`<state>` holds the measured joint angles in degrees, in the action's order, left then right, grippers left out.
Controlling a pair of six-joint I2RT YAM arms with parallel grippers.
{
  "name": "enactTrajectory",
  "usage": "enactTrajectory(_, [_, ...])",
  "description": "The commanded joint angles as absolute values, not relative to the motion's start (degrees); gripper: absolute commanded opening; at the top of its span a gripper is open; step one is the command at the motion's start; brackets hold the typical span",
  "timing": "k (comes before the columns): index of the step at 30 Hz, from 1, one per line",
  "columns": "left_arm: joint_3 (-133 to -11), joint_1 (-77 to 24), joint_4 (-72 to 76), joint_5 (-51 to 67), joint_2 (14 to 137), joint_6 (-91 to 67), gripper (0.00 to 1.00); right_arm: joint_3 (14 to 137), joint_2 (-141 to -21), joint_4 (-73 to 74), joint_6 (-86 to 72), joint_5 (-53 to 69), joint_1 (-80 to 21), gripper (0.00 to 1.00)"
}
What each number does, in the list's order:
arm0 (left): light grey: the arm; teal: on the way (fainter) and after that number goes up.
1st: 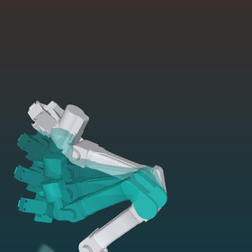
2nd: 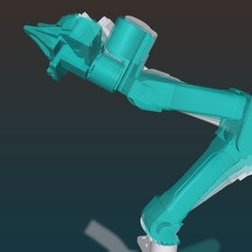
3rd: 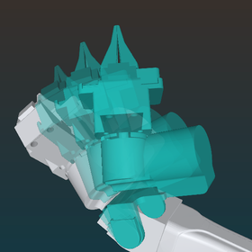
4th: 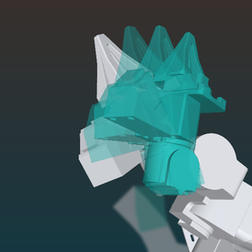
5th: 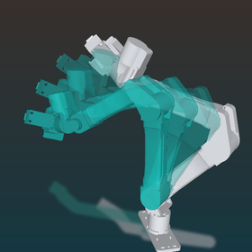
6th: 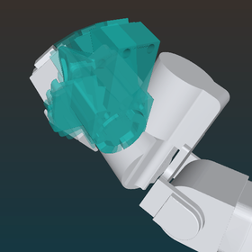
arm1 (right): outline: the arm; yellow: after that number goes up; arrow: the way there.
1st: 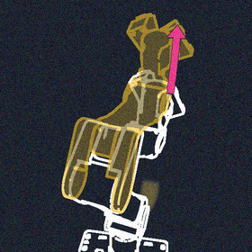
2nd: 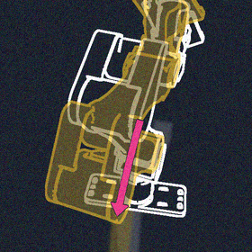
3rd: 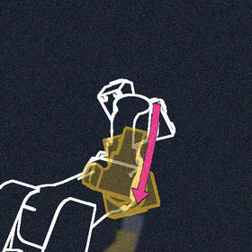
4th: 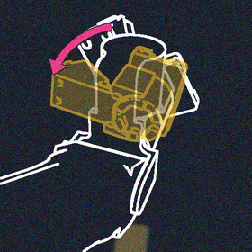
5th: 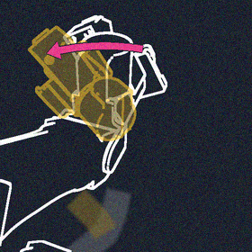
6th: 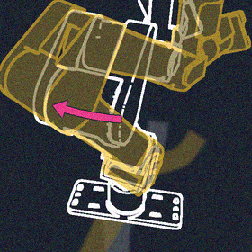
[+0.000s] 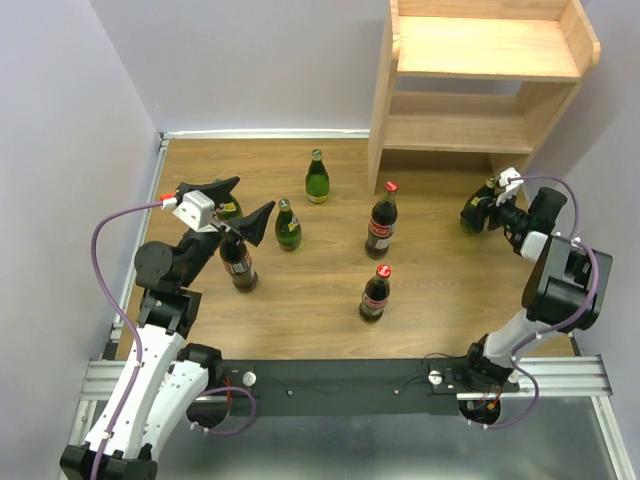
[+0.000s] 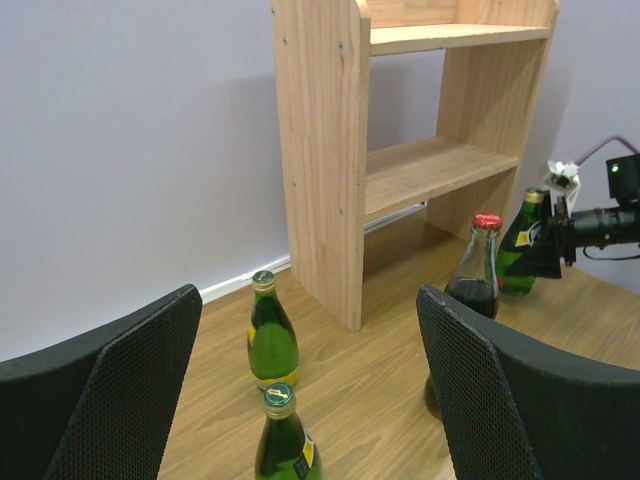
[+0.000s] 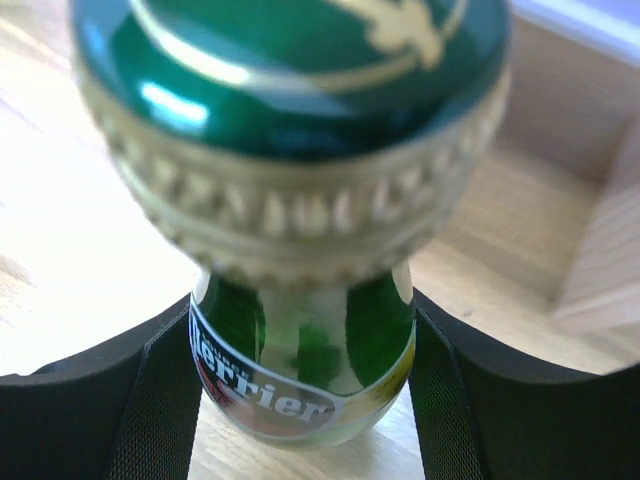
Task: Place and organize the beverage onto the shelf
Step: Pick up the drink from the center of the board.
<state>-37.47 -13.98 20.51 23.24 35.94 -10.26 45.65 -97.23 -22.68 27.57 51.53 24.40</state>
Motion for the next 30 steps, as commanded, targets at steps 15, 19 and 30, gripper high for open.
enactTrajectory(15, [-37.53,-14.15,20.66,23.73,34.54,-9.76,0.96,60.2,-77.52,-11.96,14.77,38.33,24.26,0.01])
enactTrajectory(19, [-37.53,-14.15,20.74,23.73,34.54,-9.76,0.96,65.64,-78.92,-10.29,12.92,36.31,24.26,0.01])
enactTrajectory(30, [-37.53,-14.15,20.83,23.73,34.8,-9.67,0.96,77.07,-85.25,-9.49,9.14,33.84,24.26,0.01])
